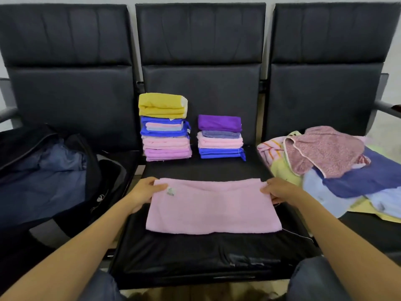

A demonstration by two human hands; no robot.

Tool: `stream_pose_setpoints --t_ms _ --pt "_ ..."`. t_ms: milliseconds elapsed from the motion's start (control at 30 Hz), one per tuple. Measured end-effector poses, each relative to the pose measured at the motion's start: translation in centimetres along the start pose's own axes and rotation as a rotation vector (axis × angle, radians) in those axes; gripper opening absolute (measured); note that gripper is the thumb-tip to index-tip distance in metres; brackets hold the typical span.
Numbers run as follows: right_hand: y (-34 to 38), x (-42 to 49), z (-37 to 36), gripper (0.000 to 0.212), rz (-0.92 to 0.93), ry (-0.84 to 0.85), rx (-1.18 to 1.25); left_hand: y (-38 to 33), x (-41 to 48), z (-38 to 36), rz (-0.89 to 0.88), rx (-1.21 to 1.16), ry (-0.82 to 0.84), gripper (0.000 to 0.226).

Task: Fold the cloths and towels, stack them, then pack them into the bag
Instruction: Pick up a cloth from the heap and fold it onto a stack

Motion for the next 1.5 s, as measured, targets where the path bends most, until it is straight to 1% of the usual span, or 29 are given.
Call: stream_pose_setpoints --t_ms 67,167,233,333,400,433,467,500,533,600,667,733,767,800,833,900,967,1000,1067,1133,1167,1267,1367,1433,1500 --pt "0.4 1.5 0.1 0.017 0.005 -0.105 -0.042 -0.1 1.4 -0.3 -0.014 -0.045 -0.044 0.026" --pt "1.3 2.9 0.2 0.03 0.022 -0.237 -0.153 -0.3 3.5 -0.7 -0.039 -0.041 -0.097 0.025" --pt "1.7 3.9 0.2 0.032 0.023 -0.298 -0.227 -0.1 5.2 -0.4 -0.062 -0.011 -0.157 0.024" --pt "2.2 4.6 -0.3 0.03 0.05 -0.342 -0.371 0.6 6.8 -0.4 -0.066 0.069 -0.22 0.028" --pt "1.9 5.3 -0.8 0.022 0.052 -0.344 -0.431 0.7 6.7 -0.9 -0.05 0.171 -0.228 0.021" --pt "1.8 5.6 -1.0 0.015 0.056 -0.346 -0.454 0.9 6.7 -1.1 -0.031 0.227 -0.221 0.022" --pt "1.6 5.9 -1.1 0.009 0.051 -0.347 -0.475 1.1 6.7 -1.3 -0.01 0.294 -0.211 0.029" --pt "1.4 6.0 -1.2 0.009 0.049 -0.35 -0.49 1.2 6.5 -1.5 -0.005 0.372 -0.2 0.039" --pt "1.4 6.0 -1.4 0.015 0.051 -0.353 -0.504 1.2 6.4 -1.6 -0.007 0.454 -0.195 0.051" --pt "1.7 5.6 -1.7 0.032 0.068 -0.4 -0.537 1.4 6.1 -1.9 0.016 0.568 -0.214 0.07" --pt "2.4 4.8 -2.0 0.039 0.101 -0.511 -0.619 1.5 5.8 -2.0 0.05 0.744 -0.238 0.075" --pt "3.5 4.0 -2.3 0.036 0.173 -0.587 -0.71 1.4 5.7 -2.2 0.086 0.953 -0.213 0.071" --pt "4.0 3.8 -2.7 0.033 0.207 -0.567 -0.739 1.5 5.7 -2.2 0.089 0.982 -0.191 0.066" --pt "4.5 3.6 -3.2 0.03 0.23 -0.506 -0.77 1.6 5.8 -2.2 0.076 0.978 -0.17 0.06" --pt "4.7 3.5 -3.9 0.029 0.241 -0.417 -0.813 1.6 5.9 -2.2 0.048 0.922 -0.157 0.053" --pt "4.7 3.2 -5.5 0.033 0.251 -0.219 -0.918 1.6 5.7 -2.2 -0.004 0.716 -0.195 0.043" --pt "4.5 3.0 -6.4 0.038 0.262 -0.084 -0.958 1.2 5.1 -2.3 -0.065 0.537 -0.25 0.04" --pt "4.4 3.1 -6.6 0.039 0.272 -0.056 -0.937 1.0 4.9 -2.3 -0.097 0.496 -0.237 0.043" --pt "4.1 3.3 -6.4 0.04 0.282 -0.035 -0.853 0.5 4.7 -2.2 -0.179 0.533 -0.158 0.048" --pt "3.9 3.3 -6.0 0.038 0.28 -0.032 -0.74 -0.2 4.5 -2.6 -0.256 0.584 -0.088 0.034" --pt "3.9 3.3 -5.8 0.037 0.276 -0.039 -0.672 -0.8 4.4 -3.0 -0.266 0.56 -0.069 0.027" --pt "4.0 3.1 -5.0 0.029 0.227 -0.06 -0.411 -2.7 3.7 -5.3 -0.19 0.439 -0.018 0.027" --pt "4.2 2.9 -4.2 0.019 0.142 0.001 -0.103 -4.6 2.6 -8.6 -0.017 0.299 0.131 0.047" --pt "4.1 2.7 -3.8 0.018 0.105 0.05 0.004 -5.5 2.0 -11.6 0.053 0.231 0.256 0.055" --pt "3.5 2.6 -3.2 0.02 0.066 0.071 0.035 -6.2 1.8 -15.0 0.071 0.194 0.331 0.062"
Point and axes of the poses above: each hand's wrist, its own x-axis towards the middle knuckle, its own z-axis out of the back of the hand, y = z × x, the point moved 3 cm from there along x, towards the middle knuckle, and after that the axes turned 15 degrees about -x, right-handed, at the moved point
